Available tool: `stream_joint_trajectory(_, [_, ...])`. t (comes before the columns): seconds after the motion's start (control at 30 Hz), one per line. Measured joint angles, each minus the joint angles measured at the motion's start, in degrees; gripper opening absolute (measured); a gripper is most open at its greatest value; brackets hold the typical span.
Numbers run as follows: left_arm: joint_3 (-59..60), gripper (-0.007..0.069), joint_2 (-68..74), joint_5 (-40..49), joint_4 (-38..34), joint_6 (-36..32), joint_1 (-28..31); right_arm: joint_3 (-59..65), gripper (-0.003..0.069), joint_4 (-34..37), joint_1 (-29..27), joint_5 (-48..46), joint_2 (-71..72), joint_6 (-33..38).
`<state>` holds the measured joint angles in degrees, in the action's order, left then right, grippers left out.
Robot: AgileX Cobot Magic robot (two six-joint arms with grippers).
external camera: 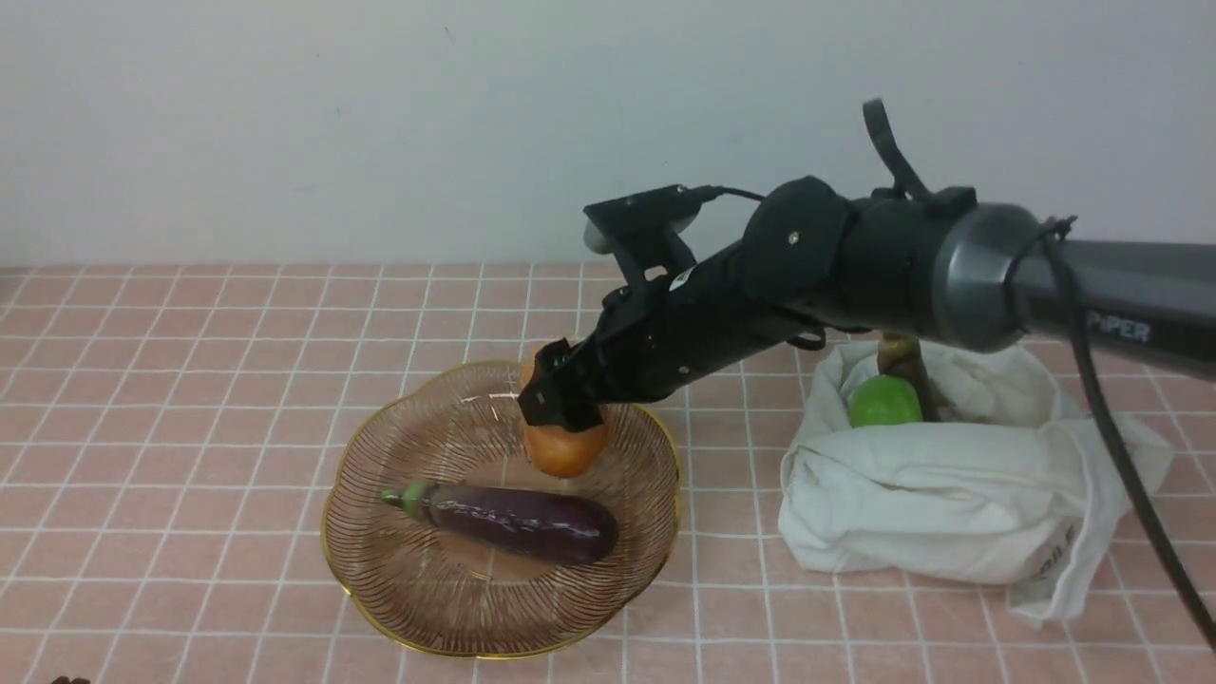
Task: Take vegetables from bag on pink coffee tablecloth place on plate.
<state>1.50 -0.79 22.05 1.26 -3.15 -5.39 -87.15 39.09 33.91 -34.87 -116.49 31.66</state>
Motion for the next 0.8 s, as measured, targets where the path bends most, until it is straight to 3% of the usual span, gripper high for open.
stream_joint_trajectory(0.13, [0.0, -0.0005, 0.0, 0.0, 0.0, 0.0, 0.0, -1.6, 0.0685, -3.2, 0.0, -2.3, 0.5, -0.8])
stream_joint_trajectory(0.27, [0.0, -0.0005, 0.0, 0.0, 0.0, 0.0, 0.0, -3.5, 0.0666, -8.2, 0.1, -6.1, 2.5, -6.0])
stream_joint_trajectory(0.33, [0.0, -0.0005, 0.0, 0.0, 0.0, 0.0, 0.0, -5.7, 0.0539, -16.4, 0.1, -10.8, 7.4, -14.7])
stream_joint_trajectory(0.4, [0.0, -0.0005, 0.0, 0.0, 0.0, 0.0, 0.0, -6.3, 0.0464, -20.1, 0.1, -12.1, 9.7, -17.6])
stream_joint_trajectory(0.43, [0.0, -0.0005, 0.0, 0.0, 0.0, 0.0, 0.0, -6.8, 0.0377, -23.9, 0.1, -13.1, 11.8, -20.4])
stream_joint_trajectory(0.5, [0.0, -0.0005, 0.0, 0.0, 0.0, 0.0, 0.0, -7.0, 0.0132, -32.5, 0.1, -16.6, 19.7, -26.9])
stream_joint_trajectory(0.53, [0.0, -0.0005, 0.0, 0.0, 0.0, 0.0, 0.0, -7.0, 0.0064, -36.2, 0.1, -18.5, 23.7, -30.2])
stream_joint_trajectory(0.63, [0.0, -0.0005, 0.0, 0.0, 0.0, 0.0, 0.0, -7.1, -0.0003, -41.3, 0.1, -23.1, 35.7, -35.5])
stream_joint_trajectory(0.8, [0.0, -0.0005, 0.0, 0.0, 0.0, 0.0, 0.0, -1.4, -0.0015, -43.0, 0.1, -22.1, 55.7, -38.1])
